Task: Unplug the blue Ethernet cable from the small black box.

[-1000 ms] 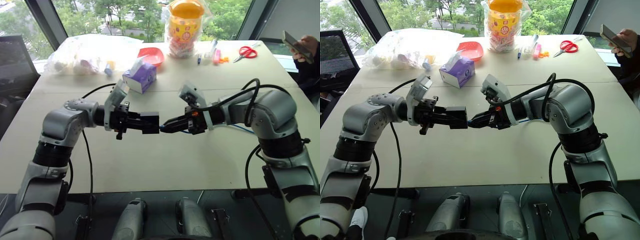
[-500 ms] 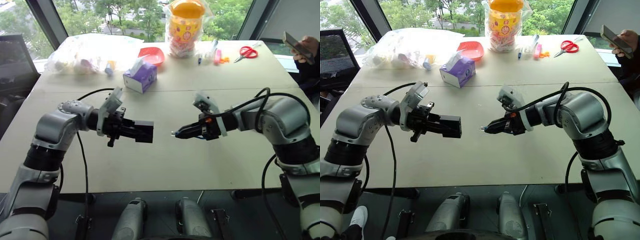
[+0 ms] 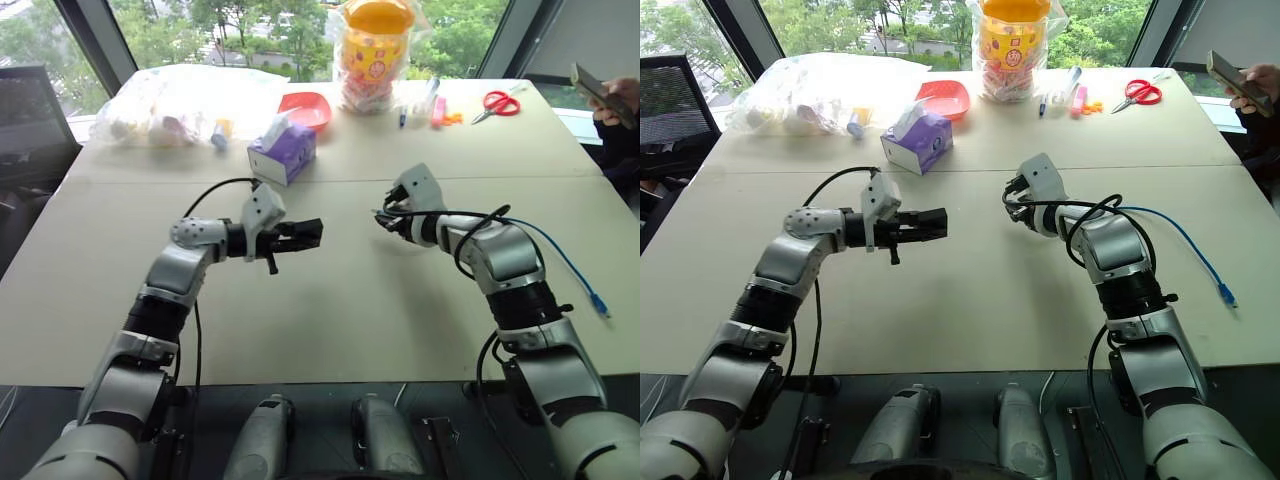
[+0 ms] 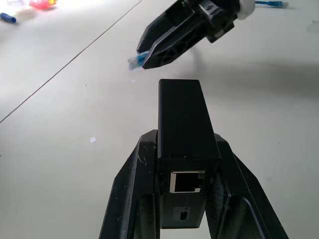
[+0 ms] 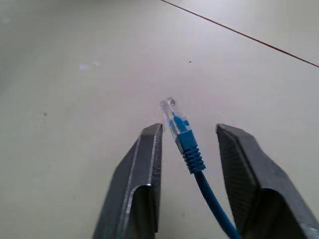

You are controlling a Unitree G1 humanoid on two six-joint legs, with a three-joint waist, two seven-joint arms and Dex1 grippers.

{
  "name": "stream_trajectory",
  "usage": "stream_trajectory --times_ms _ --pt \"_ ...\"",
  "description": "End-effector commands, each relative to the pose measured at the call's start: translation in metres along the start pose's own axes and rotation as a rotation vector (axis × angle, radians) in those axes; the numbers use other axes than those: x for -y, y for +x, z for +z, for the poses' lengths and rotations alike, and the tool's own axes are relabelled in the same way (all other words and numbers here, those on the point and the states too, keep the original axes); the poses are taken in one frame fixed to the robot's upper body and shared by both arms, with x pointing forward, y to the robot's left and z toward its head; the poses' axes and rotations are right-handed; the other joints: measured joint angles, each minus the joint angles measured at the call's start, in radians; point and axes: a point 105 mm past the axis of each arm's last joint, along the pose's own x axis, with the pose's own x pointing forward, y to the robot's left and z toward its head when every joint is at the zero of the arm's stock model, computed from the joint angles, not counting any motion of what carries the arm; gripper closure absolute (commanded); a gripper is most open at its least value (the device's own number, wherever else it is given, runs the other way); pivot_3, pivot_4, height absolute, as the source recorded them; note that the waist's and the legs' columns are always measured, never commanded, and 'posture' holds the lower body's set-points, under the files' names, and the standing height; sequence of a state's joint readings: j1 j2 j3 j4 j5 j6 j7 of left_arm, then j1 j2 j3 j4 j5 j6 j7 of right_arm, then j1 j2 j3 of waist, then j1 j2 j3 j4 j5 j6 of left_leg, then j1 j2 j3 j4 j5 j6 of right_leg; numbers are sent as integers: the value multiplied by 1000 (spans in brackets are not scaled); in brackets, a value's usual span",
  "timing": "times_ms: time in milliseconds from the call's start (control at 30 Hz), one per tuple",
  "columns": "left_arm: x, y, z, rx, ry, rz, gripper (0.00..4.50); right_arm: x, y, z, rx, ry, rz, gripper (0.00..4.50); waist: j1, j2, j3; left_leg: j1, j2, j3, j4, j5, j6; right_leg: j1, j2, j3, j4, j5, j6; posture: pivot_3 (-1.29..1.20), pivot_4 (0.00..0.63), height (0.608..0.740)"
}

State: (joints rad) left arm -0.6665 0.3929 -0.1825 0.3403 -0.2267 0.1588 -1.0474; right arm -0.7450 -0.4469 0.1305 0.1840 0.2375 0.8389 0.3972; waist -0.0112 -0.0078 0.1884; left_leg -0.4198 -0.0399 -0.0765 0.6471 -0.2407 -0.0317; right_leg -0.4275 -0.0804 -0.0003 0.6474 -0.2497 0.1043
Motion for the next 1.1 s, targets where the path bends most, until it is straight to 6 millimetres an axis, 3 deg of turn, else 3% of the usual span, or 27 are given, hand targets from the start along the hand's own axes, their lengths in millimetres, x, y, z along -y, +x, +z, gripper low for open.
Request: stream_trajectory --times_ms 33,100,200,433,567,700,833,967,1100 --pt "-3 10 2 38 16 41 3973 7 -10 22 84 42 -41 826 -1 0 0 0 0 0 0 0 0 0 0 0 0 0 0 0 150 740" --pt "0 17 3 64 -13 34 3973 3 -21 25 80 50 -6 20 -1 0 0 0 0 0 0 0 0 0 0 0 1 0 0 0 150 740" --pt "8 26 3 80 -55 1 3973 0 -38 31 94 64 34 20 -1 0 0 0 0 0 1 0 1 0 0 0 1 0 0 0 150 740" --pt "11 30 -37 -3 -37 43 3973 -4 -69 20 93 83 24 20 0 0 0 1 0 0 1 0 1 2 1 -1 1 0 0 0 150 740" --pt "11 21 -58 -45 -44 53 2160 -11 -82 12 82 80 30 0 -3 0 -1 3 0 0 1 0 1 3 1 0 2 0 0 0 150 740" --pt "7 9 -61 -54 -51 55 134 -17 -93 4 60 90 55 0 -4 0 -1 6 1 0 1 0 1 6 1 0 2 0 0 0 150 740" --pt "-1 -11 -55 -46 -60 67 18 -25 -105 -6 32 77 96 0 -8 0 -1 9 1 0 0 0 1 8 2 0 2 0 0 0 150 740" --pt "-9 -50 -44 -53 -102 94 18 -32 -124 -24 -19 41 159 0 -7 0 -1 9 2 0 -1 0 1 8 2 0 2 0 0 0 150 740" --pt "-7 -74 -30 -64 -122 94 18 -34 -134 -27 -25 31 196 0 -3 0 -1 9 2 0 1 0 1 10 2 0 1 0 0 0 150 740"
